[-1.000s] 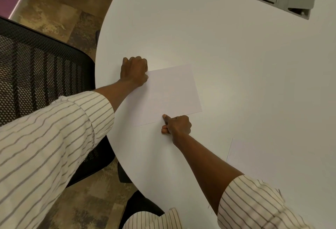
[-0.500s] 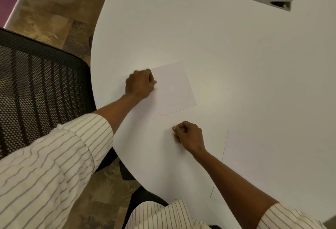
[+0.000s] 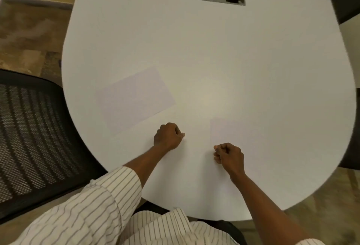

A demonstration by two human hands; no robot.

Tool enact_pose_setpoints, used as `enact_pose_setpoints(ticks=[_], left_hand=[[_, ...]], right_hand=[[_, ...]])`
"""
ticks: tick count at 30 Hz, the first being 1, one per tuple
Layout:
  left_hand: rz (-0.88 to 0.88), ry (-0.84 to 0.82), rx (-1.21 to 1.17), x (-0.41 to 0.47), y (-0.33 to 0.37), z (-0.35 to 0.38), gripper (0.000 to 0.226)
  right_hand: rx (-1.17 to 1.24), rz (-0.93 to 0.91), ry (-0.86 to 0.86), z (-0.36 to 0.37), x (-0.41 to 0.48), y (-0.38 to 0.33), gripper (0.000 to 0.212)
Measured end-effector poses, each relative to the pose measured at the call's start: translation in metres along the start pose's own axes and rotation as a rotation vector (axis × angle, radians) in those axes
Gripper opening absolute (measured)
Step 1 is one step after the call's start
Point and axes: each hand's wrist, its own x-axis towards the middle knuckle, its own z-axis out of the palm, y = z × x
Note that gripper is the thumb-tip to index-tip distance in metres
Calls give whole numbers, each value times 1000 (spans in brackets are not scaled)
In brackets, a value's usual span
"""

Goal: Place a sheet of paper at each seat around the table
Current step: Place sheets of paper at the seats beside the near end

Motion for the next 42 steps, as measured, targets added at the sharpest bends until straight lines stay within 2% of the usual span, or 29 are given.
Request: enact_pose_setpoints(ticks=[5, 8, 12, 18, 24, 34, 39, 42], left_hand=[[-36, -36, 35, -25, 22, 50, 25], [-65, -51, 71, -35, 32, 72, 23], [-142, -41, 143, -48, 59, 109, 38], [-311, 88, 166, -71, 90, 154, 58], [-408, 151, 123, -85, 102, 178, 68], [-509, 180, 51, -96, 111, 193, 53], [-528, 191, 22, -98, 109, 195, 46], [-508, 190, -9, -100, 107, 197, 44]], right_hand=[[-12, 46, 103, -62, 12, 44, 11], [-150, 56, 169, -80, 23, 57, 11], [-302, 30, 214, -108, 40, 68, 25], [-438, 6, 146, -124, 56, 95, 57], [-415, 35, 111, -126, 62, 102, 69], [-288, 85, 79, -131, 68, 111, 61], [-232, 87, 82, -137, 69, 117, 48], [-202, 72, 99, -138, 66, 122, 47]])
